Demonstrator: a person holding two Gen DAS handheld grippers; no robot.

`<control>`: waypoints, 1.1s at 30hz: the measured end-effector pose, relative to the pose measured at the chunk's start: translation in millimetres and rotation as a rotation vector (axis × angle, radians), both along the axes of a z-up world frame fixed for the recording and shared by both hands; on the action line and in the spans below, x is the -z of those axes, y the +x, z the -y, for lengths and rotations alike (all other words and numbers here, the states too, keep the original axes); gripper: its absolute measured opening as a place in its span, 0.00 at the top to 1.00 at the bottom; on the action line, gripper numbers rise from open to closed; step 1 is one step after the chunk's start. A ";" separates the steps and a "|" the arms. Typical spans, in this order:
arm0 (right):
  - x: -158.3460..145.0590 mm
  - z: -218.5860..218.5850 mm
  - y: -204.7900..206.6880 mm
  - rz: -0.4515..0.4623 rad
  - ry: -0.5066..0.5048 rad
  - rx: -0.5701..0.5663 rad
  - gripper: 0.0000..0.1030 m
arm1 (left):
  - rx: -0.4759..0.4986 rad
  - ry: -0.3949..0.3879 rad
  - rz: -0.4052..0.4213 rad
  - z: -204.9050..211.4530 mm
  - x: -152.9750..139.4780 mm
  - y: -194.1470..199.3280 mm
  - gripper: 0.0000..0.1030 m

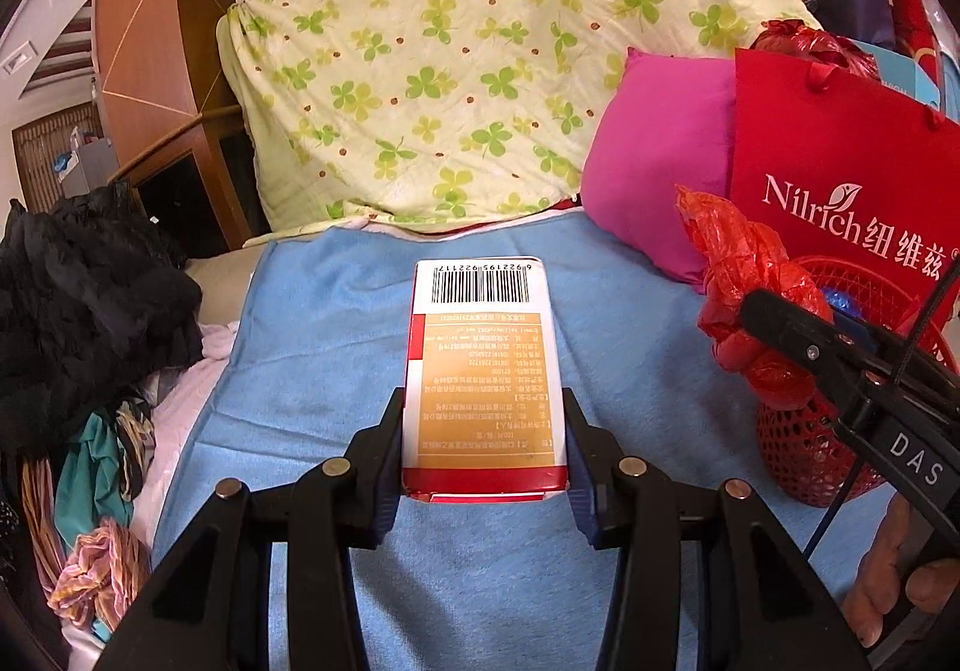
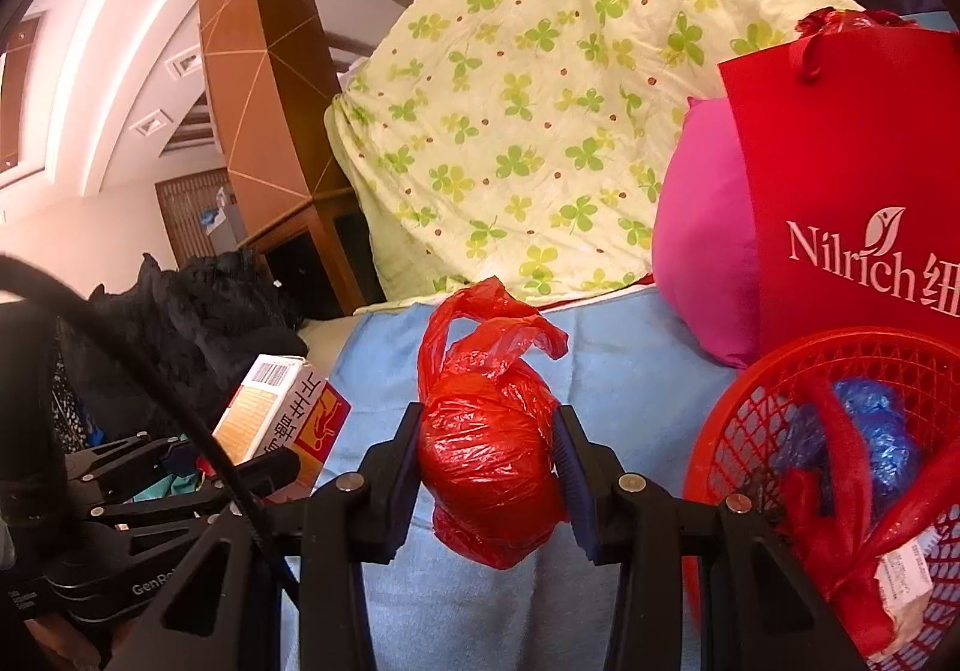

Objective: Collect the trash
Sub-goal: 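Lift and carry the box and red wrapper over the red basket with both grippers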

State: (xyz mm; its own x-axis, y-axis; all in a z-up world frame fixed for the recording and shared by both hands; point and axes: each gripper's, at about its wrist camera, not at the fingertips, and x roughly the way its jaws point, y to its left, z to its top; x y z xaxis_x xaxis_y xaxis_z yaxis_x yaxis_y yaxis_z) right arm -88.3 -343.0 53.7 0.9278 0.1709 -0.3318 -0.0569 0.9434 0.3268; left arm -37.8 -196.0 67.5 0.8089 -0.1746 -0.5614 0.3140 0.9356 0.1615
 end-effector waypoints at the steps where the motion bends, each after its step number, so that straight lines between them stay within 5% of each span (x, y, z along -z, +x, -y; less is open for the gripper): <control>1: -0.5 1.8 -1.0 0.003 0.002 0.000 0.57 | 0.002 0.000 0.002 1.4 -1.0 -0.5 0.54; 33: -6.5 24.0 -21.2 0.047 0.034 0.049 0.57 | 0.056 -0.001 0.022 32.0 -10.9 -10.6 0.54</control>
State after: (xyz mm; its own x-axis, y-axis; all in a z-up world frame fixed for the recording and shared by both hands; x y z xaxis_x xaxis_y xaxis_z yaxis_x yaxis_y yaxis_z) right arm -109.6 -367.0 60.2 0.9495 0.1357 -0.2827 -0.0272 0.9337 0.3570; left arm -48.4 -228.1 78.4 0.8097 -0.2209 -0.5437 0.3628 0.9167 0.1678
